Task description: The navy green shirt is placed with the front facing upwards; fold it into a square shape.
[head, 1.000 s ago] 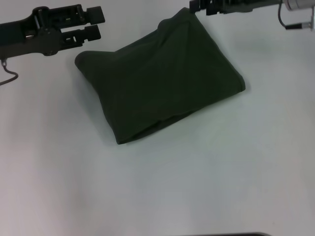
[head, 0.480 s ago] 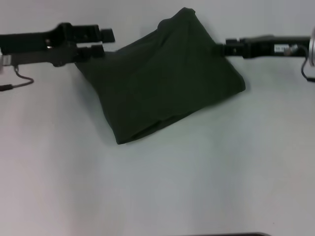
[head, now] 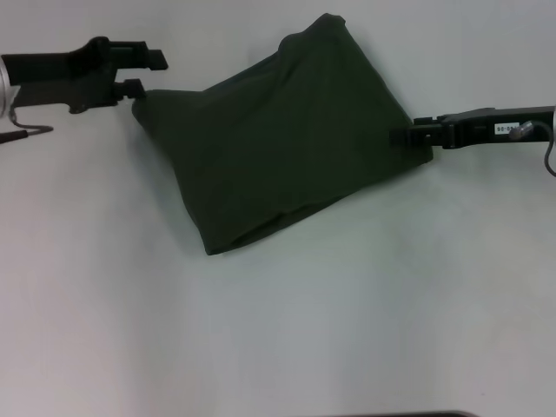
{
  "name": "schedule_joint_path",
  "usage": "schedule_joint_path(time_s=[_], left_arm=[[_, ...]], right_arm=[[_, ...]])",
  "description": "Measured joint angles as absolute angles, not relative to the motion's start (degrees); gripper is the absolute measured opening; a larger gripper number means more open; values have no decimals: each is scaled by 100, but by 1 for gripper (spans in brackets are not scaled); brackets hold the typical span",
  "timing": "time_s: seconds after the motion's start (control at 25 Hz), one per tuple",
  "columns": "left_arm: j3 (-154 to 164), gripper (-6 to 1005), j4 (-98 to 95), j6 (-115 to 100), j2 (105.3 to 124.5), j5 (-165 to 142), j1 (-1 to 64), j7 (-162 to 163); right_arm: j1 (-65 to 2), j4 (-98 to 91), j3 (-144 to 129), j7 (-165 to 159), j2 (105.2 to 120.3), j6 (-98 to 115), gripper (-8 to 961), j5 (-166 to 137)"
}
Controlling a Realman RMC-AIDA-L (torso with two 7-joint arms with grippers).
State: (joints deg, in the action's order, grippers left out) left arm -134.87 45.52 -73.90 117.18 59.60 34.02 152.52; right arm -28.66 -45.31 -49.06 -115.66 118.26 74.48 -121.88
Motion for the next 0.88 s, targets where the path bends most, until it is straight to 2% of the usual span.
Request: schedule_joint_path(time_s=[0.88], left_arm=[[-13447, 608, 3950, -6560, 11873, 4336, 4216, 15522]], right_arm=[[-2872, -4323, -4733, -11572, 11828, 7388, 656, -12163]])
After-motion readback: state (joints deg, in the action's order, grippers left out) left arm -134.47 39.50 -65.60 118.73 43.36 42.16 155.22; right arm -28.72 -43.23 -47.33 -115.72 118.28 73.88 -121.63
